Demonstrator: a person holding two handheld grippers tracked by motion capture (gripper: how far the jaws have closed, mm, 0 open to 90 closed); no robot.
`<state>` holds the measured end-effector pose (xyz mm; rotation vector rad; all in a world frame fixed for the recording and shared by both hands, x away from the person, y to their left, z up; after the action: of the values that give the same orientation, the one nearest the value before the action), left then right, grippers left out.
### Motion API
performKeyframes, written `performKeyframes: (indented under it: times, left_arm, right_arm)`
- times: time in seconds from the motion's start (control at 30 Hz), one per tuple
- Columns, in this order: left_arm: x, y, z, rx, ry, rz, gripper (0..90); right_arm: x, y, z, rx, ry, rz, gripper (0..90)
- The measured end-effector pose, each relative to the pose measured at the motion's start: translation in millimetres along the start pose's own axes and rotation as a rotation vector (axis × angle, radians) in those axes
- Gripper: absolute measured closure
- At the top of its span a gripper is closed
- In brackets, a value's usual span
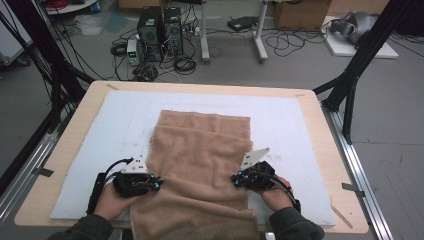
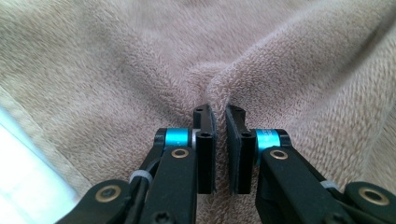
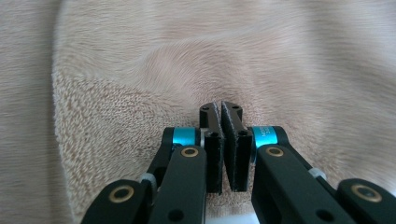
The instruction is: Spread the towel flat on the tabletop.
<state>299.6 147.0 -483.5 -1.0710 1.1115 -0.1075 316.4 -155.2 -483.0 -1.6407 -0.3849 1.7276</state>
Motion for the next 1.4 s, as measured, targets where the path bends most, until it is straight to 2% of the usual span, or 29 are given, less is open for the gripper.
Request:
performKeyframes:
  times: [0.03, 0.07, 0.13, 0.2, 0.27, 0.3, 0.37, 0.4, 0.47, 0.53, 0.63, 0.7, 0.8, 0.9, 0.97, 1.07, 1.1, 1.13, 1.17, 1.23, 1.27, 1.3, 1.4]
  left_arm:
    - [1.2, -2.7, 1.1, 0.000, -0.005, -0.009, 83.5]
    - [3.6, -7.7, 3.4, -0.005, -0.016, -0.025, 83.6]
    - [9.6, -16.7, 8.3, -0.019, -0.033, -0.044, 84.0]
    - [17.2, -26.6, 14.2, -0.010, -0.055, -0.047, 84.0]
    - [25.0, -36.4, 19.6, -0.022, -0.070, -0.063, 84.0]
    - [28.1, -38.8, 21.8, -0.017, -0.076, -0.056, 84.0]
    - [36.0, -43.2, 26.8, -0.033, -0.081, -0.046, 83.4]
    - [37.1, -43.7, 27.8, -0.044, -0.080, -0.049, 82.3]
    - [33.7, -42.8, 29.9, -0.063, -0.079, -0.051, 74.9]
    - [24.8, -41.6, 29.9, -0.056, -0.074, -0.062, 66.1]
    - [9.1, -39.7, 29.5, -0.040, -0.091, -0.087, 62.6]
    - [-2.4, -35.9, 28.2, -0.048, -0.089, -0.107, 61.4]
    - [-14.1, -25.7, 22.4, -0.046, -0.085, -0.121, 60.6]
    - [-15.9, -13.7, 15.9, -0.046, -0.062, -0.108, 60.2]
    - [-12.9, -6.9, 13.0, -0.036, -0.051, -0.086, 59.4]
    - [-4.3, 3.0, 10.0, -0.030, -0.026, -0.038, 57.8]
    - [-0.9, 5.9, 9.9, -0.022, -0.030, -0.016, 57.8]
    - [1.3, 7.6, 9.3, -0.013, -0.031, -0.011, 59.2]
    - [1.4, 7.5, 9.5, -0.009, -0.039, -0.021, 63.6]
    - [0.6, 7.8, 9.9, -0.015, -0.025, -0.021, 75.2]
    - [-0.9, 8.0, 9.2, -0.018, -0.021, -0.023, 80.6]
    - [-2.4, 8.5, 8.1, -0.012, -0.022, -0.026, 82.2]
    - [-11.3, 10.8, 2.1, 0.000, -0.014, -0.042, 83.0]
  right_arm:
    - [-5.6, -1.0, -6.2, 0.005, 0.036, -0.008, 87.7]
    - [-8.8, -1.5, -9.4, 0.019, 0.046, -0.017, 87.7]
    - [-17.1, -1.9, -21.8, 0.031, 0.108, -0.009, 87.7]
    - [-22.2, -3.0, -31.7, 0.044, 0.140, -0.016, 87.7]
    - [-24.4, -2.6, -42.7, 0.061, 0.168, -0.020, 87.6]
    - [-24.2, -1.4, -48.3, 0.073, 0.183, -0.023, 87.7]
    - [-21.6, 0.9, -57.4, 0.111, 0.182, -0.038, 87.0]
    - [-19.9, 1.0, -59.9, 0.112, 0.181, -0.043, 86.1]
    - [-20.6, -0.5, -60.5, 0.119, 0.181, -0.062, 80.2]
    - [-26.5, -2.4, -56.7, 0.115, 0.185, -0.084, 73.1]
    - [-39.6, -7.9, -38.4, 0.060, 0.174, -0.120, 69.9]
    - [-46.0, -10.0, -23.6, 0.028, 0.160, -0.141, 68.2]
    - [-46.5, -9.2, -4.6, -0.004, 0.129, -0.136, 66.7]
    - [-38.2, -4.2, 9.9, -0.016, 0.077, -0.125, 65.1]
    - [-25.0, 2.7, 17.1, -0.006, 0.020, -0.101, 62.1]
    - [-8.8, 11.7, 19.7, 0.006, -0.011, -0.066, 61.5]
    - [-4.9, 13.5, 18.9, 0.010, -0.014, -0.058, 62.3]
    - [-1.2, 15.6, 18.1, 0.015, -0.016, -0.046, 64.5]
    - [0.5, 15.5, 18.3, 0.021, -0.021, -0.064, 69.8]
    - [0.6, 15.8, 18.4, 0.020, -0.048, -0.074, 82.8]
    - [0.7, 15.7, 18.9, 0.018, -0.048, -0.072, 84.9]
    - [0.7, 15.2, 20.9, 0.007, -0.054, -0.069, 85.6]
    - [-1.7, 14.6, 28.5, -0.015, -0.065, -0.069, 85.8]
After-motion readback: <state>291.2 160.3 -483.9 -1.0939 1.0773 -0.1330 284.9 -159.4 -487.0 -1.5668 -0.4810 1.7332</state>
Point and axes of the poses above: each handheld gripper's, and its own axes: x roughly forward along the jaws, y roughly out of its underside, z roughly to its left, the point moved 7 cm from there along x, roughly forward along the jaws, and after that the axes turned 9 degrees about -y, right-handed, at the moved point
